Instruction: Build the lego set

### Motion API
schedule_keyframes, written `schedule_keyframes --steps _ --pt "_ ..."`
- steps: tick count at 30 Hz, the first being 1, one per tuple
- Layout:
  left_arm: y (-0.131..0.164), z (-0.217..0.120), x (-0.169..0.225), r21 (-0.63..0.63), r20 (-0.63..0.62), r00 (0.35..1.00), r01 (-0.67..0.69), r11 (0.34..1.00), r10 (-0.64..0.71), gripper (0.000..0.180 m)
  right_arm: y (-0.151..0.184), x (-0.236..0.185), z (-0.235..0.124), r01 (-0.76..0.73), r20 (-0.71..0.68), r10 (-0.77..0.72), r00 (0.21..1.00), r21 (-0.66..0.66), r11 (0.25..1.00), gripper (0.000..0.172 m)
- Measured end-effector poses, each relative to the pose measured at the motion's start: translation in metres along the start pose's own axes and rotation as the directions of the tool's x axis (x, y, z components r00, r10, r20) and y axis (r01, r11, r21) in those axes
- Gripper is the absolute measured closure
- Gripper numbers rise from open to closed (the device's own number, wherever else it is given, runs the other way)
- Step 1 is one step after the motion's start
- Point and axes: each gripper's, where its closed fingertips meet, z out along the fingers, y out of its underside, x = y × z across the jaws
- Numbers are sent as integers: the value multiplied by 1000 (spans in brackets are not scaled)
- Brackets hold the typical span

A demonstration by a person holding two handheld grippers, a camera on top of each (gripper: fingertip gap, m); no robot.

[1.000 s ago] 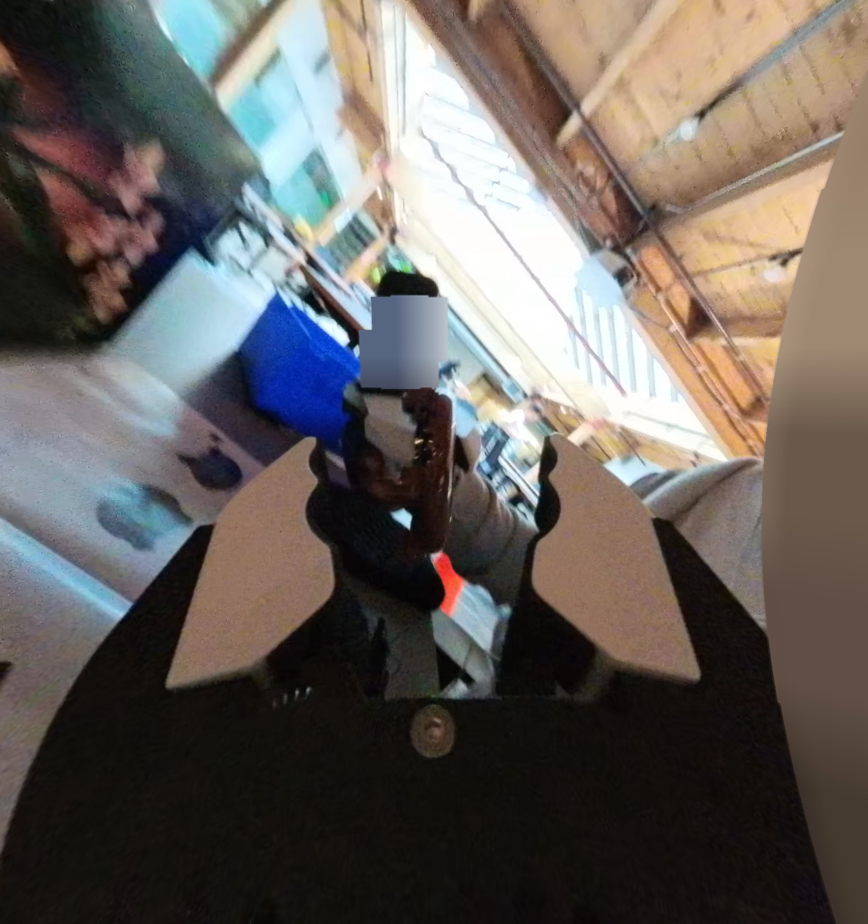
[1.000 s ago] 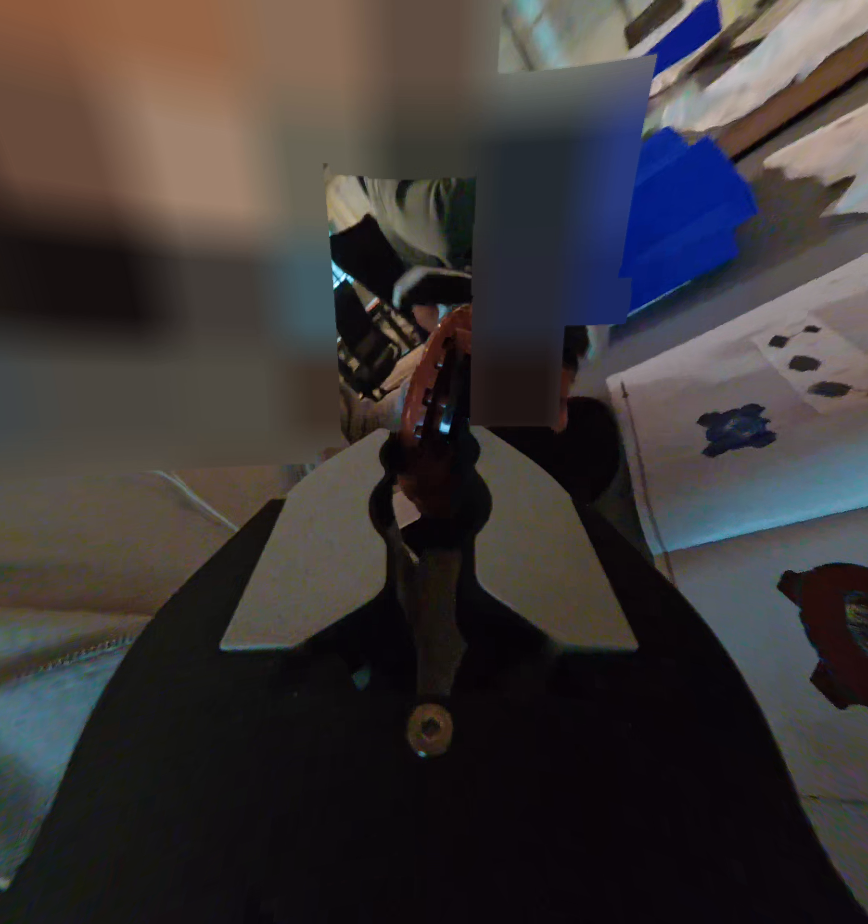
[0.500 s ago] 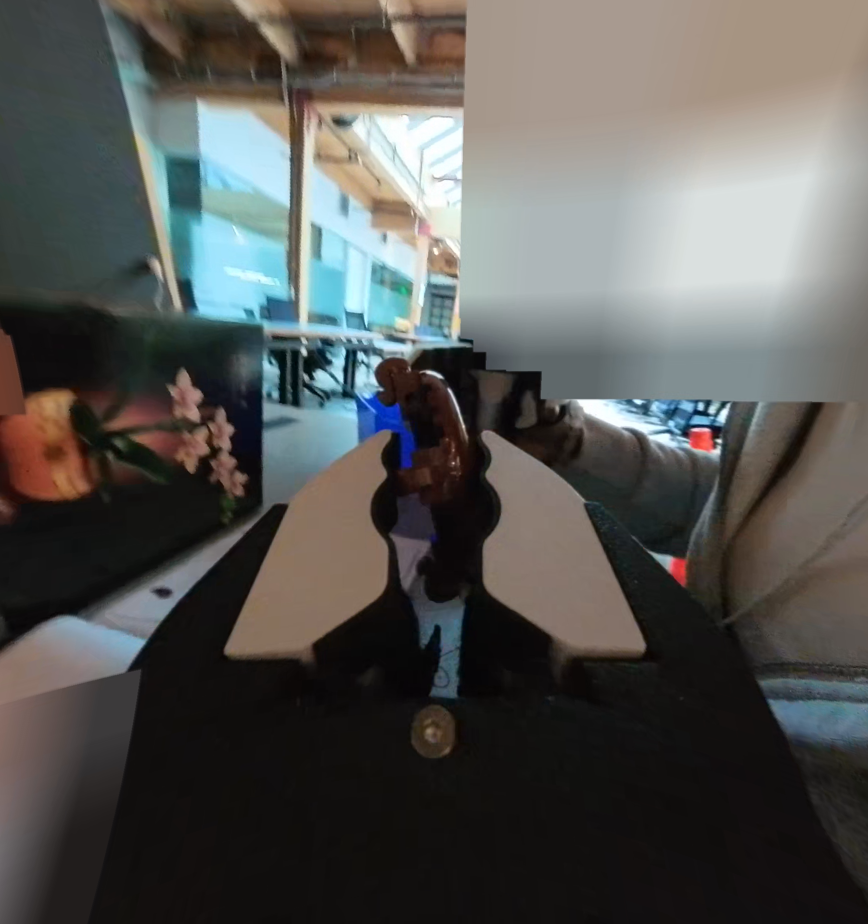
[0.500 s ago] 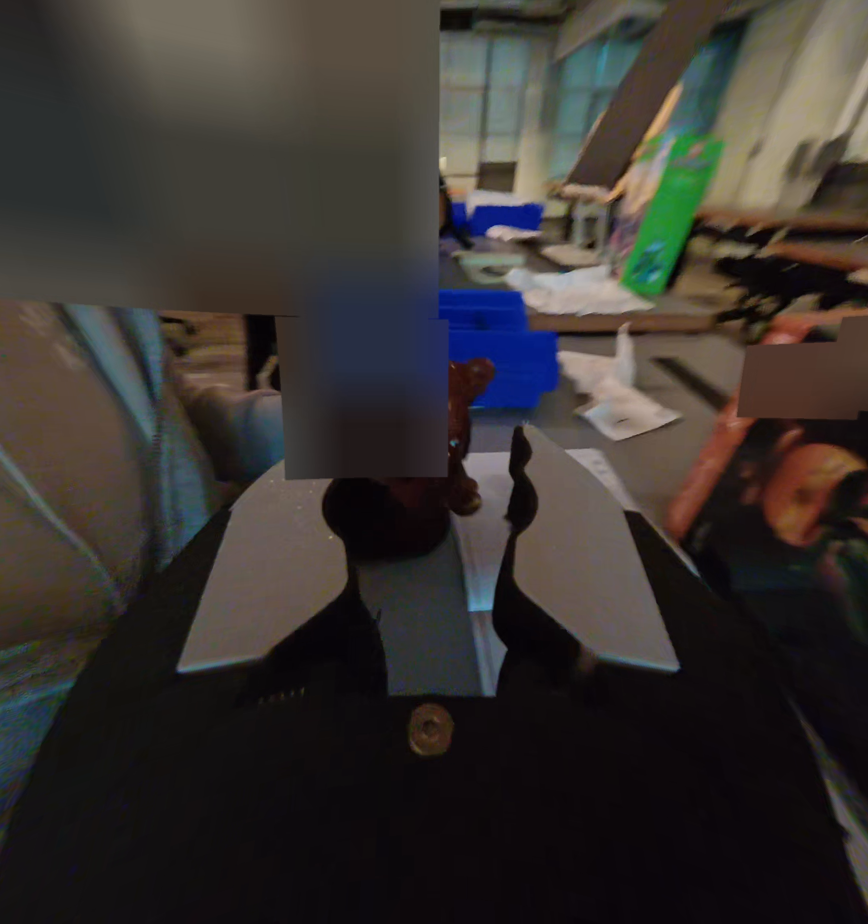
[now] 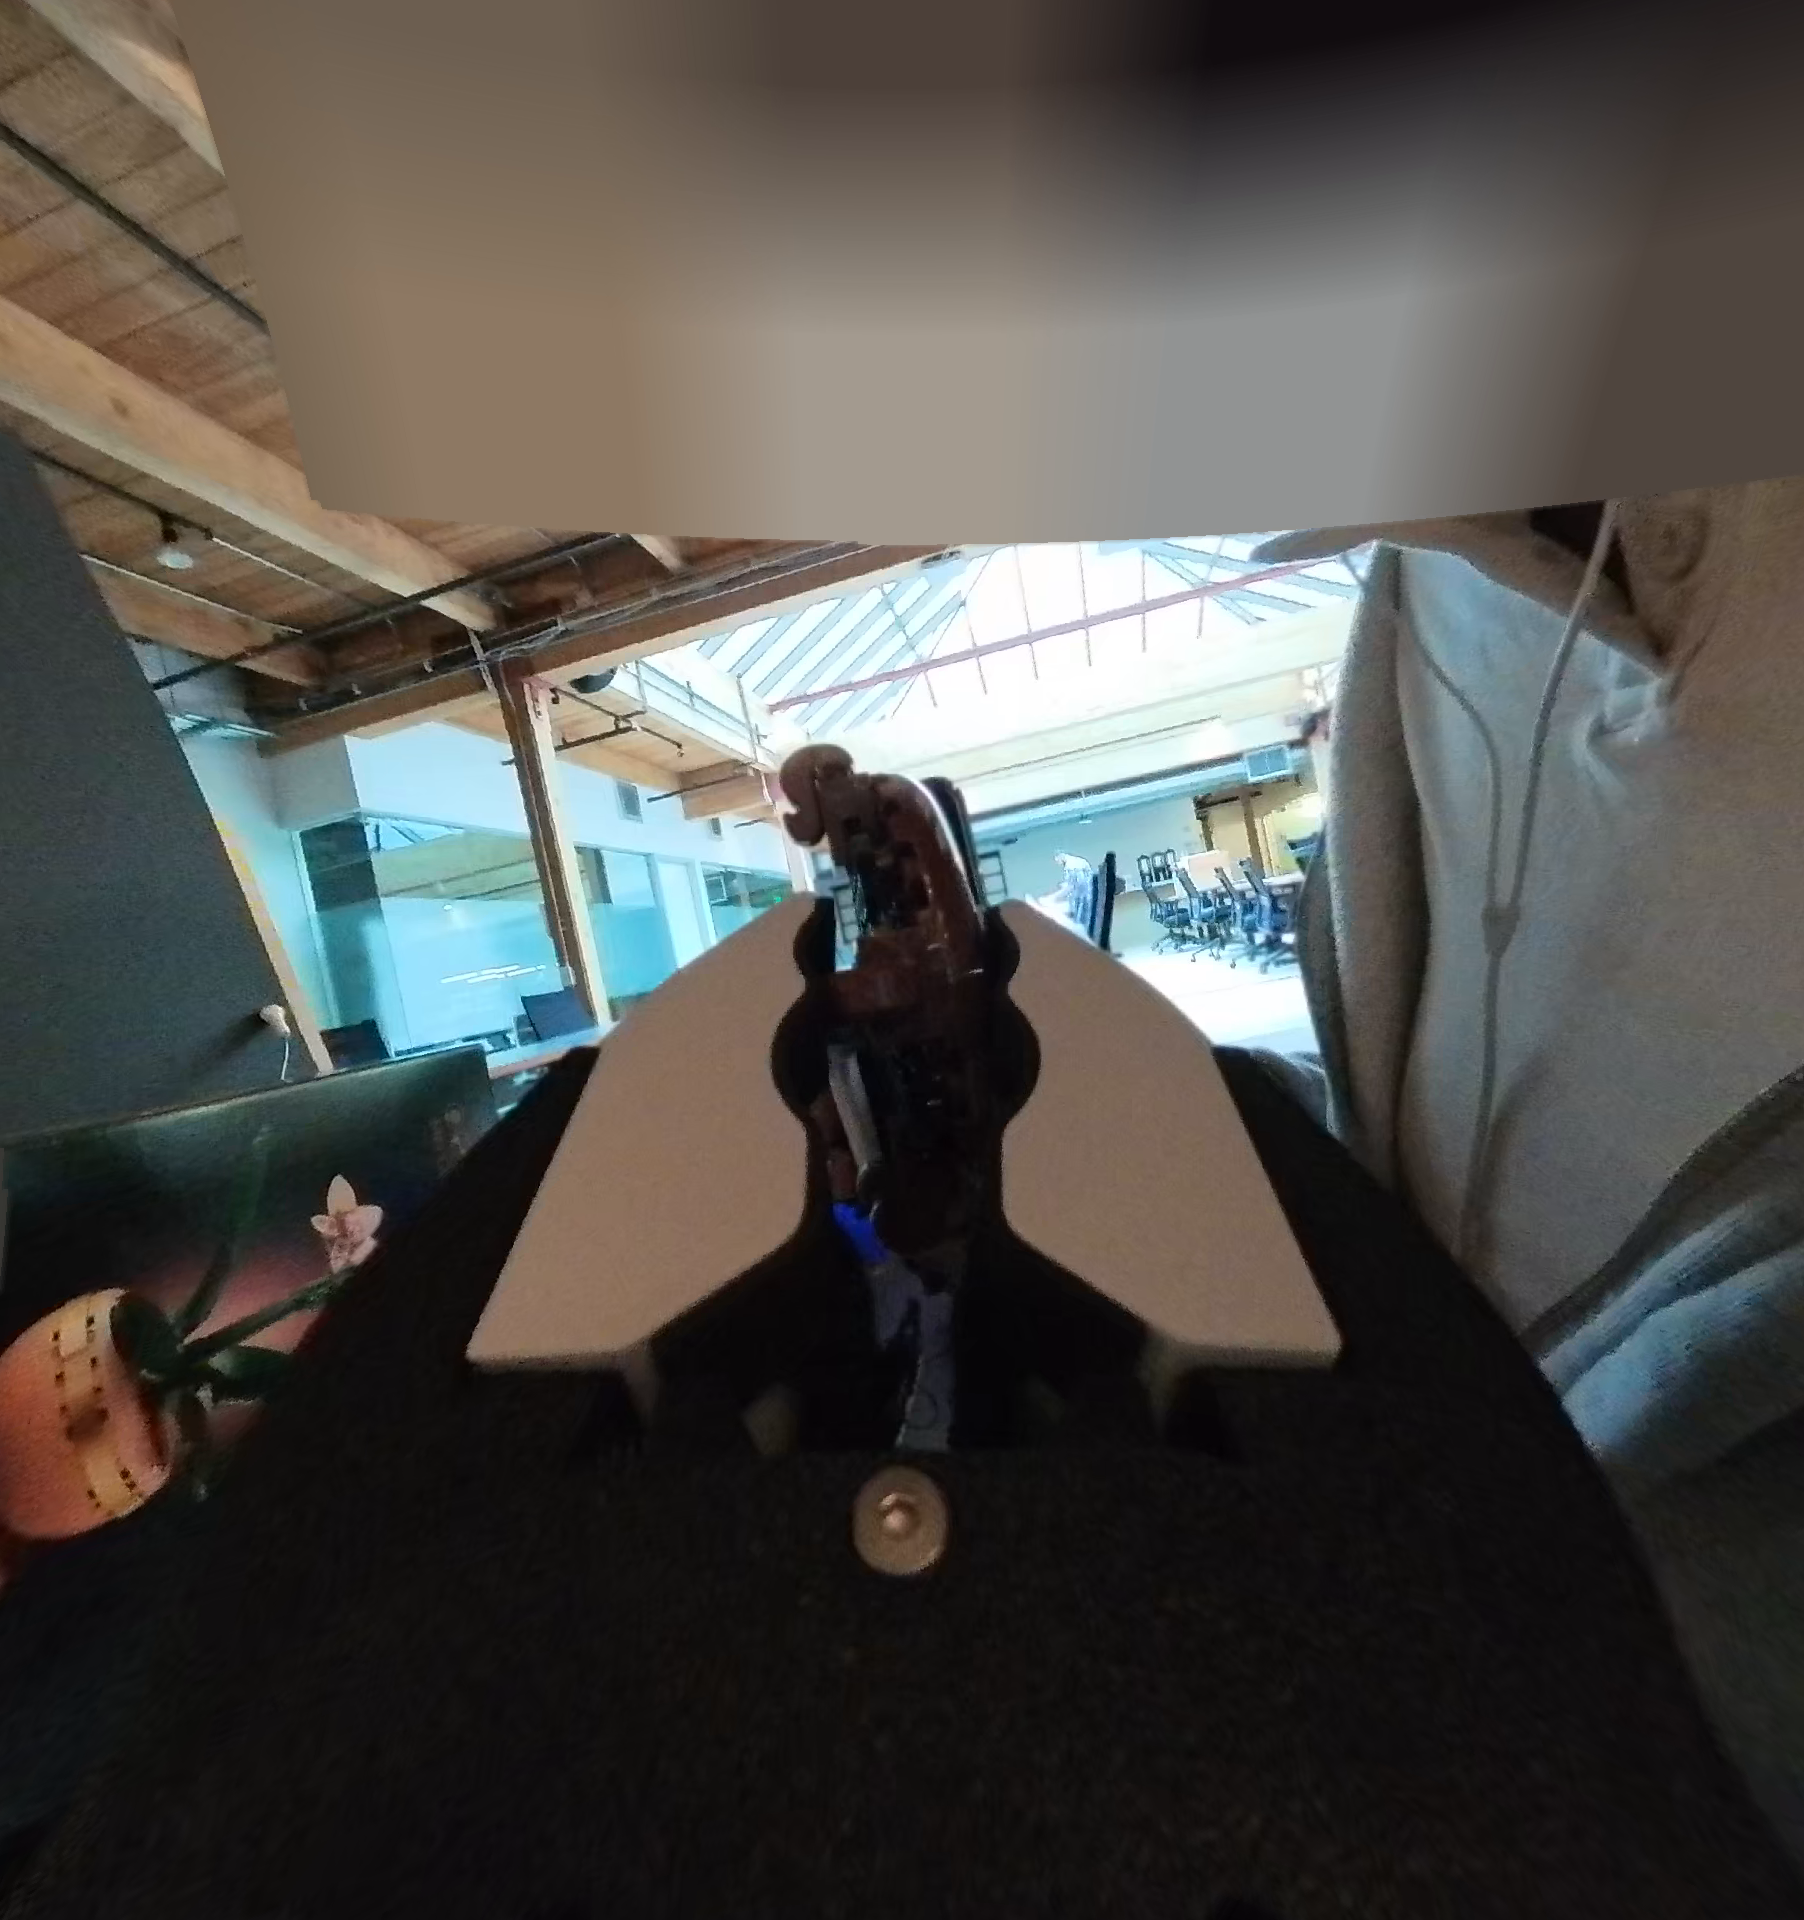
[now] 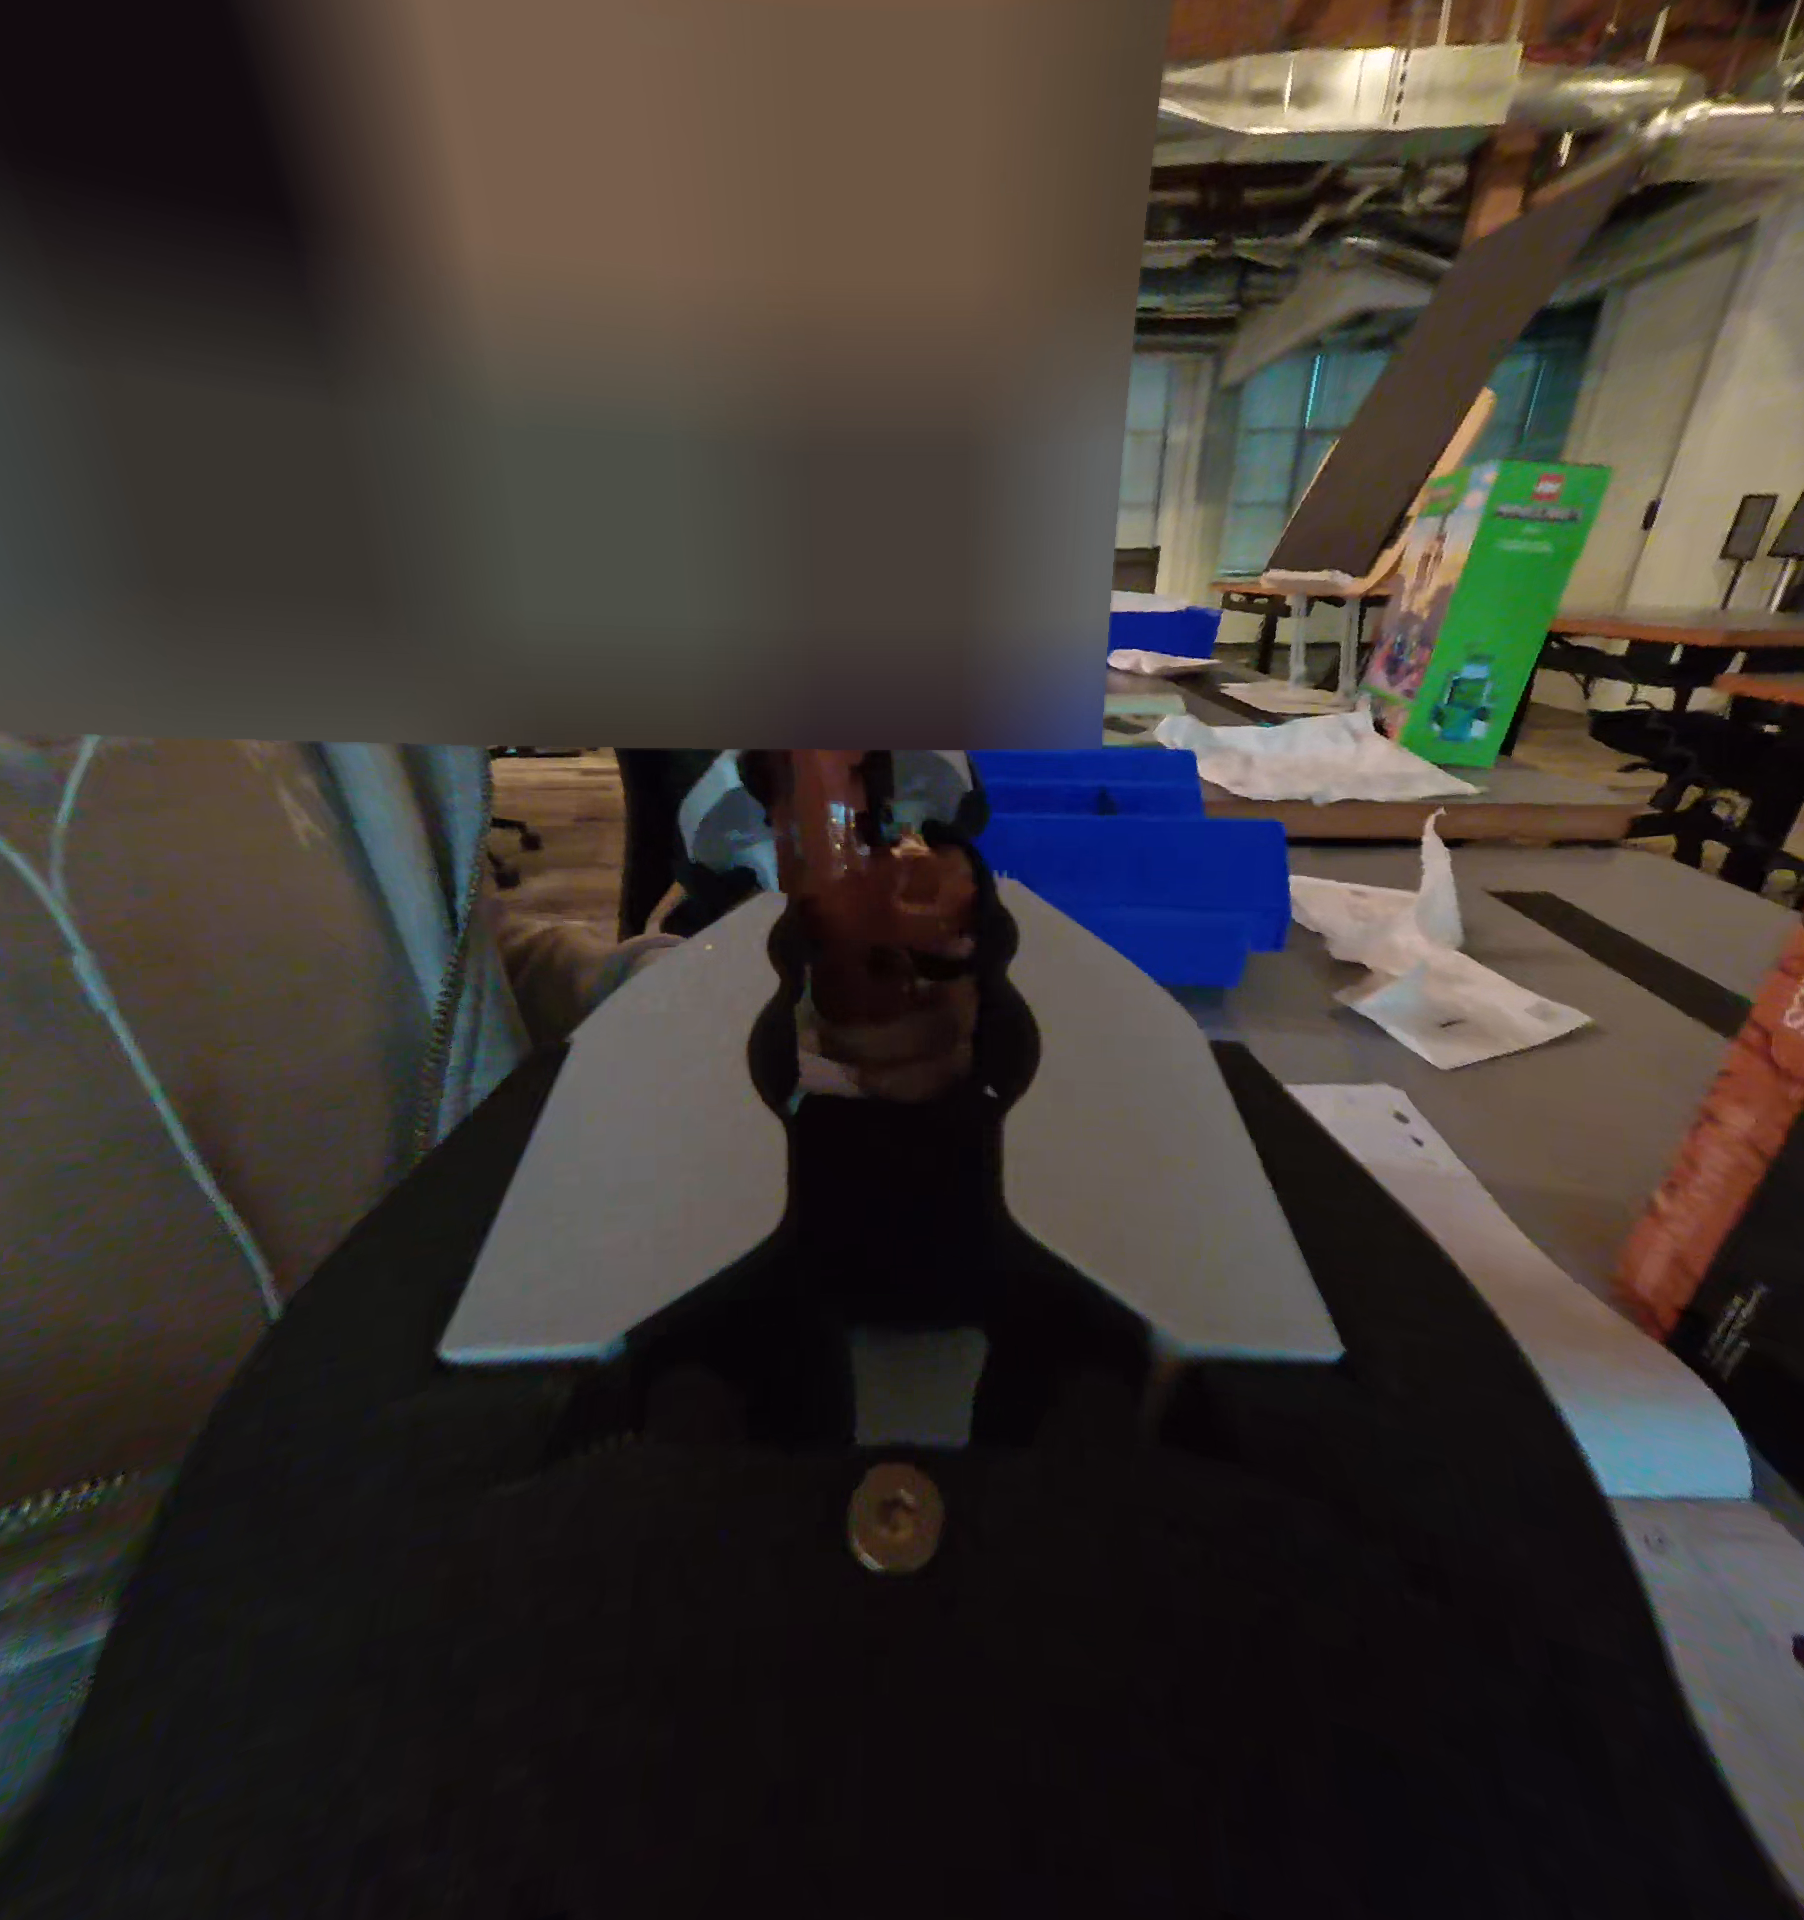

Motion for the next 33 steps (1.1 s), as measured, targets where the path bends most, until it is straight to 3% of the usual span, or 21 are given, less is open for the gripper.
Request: schedule_keyframes --steps 13,17,19,21,24,27,30,33 --pt "7 -2 -5 -27 22 998 58 998 -58 153 1 4 -2 -27 -22 26 999 -33 999 143" --pt "18 1 -13 -100 94 987 141 985 -132 143 -4 5 -11 -174 -12 175 985 46 984 145" --pt "28 -2 -21 -156 166 973 187 970 -161 122 -6 11 -26 -299 -15 302 953 109 948 146" --pt "34 -11 -28 -181 235 956 221 958 -176 111 6 27 -47 -410 -92 418 904 89 908 146" --pt "39 -28 -36 -229 314 939 218 949 -140 115 37 51 -84 -555 -288 527 800 -19 832 147" --pt "51 -41 -44 -328 394 916 220 919 -78 118 66 64 -115 -652 -483 535 694 -105 751 147" --pt "64 -45 -46 -412 424 905 224 883 -31 124 83 72 -114 -729 -538 582 610 -93 679 147" --pt "68 -40 -45 -386 416 904 270 882 -94 133 98 85 -90 -784 -496 654 571 -93 614 147"
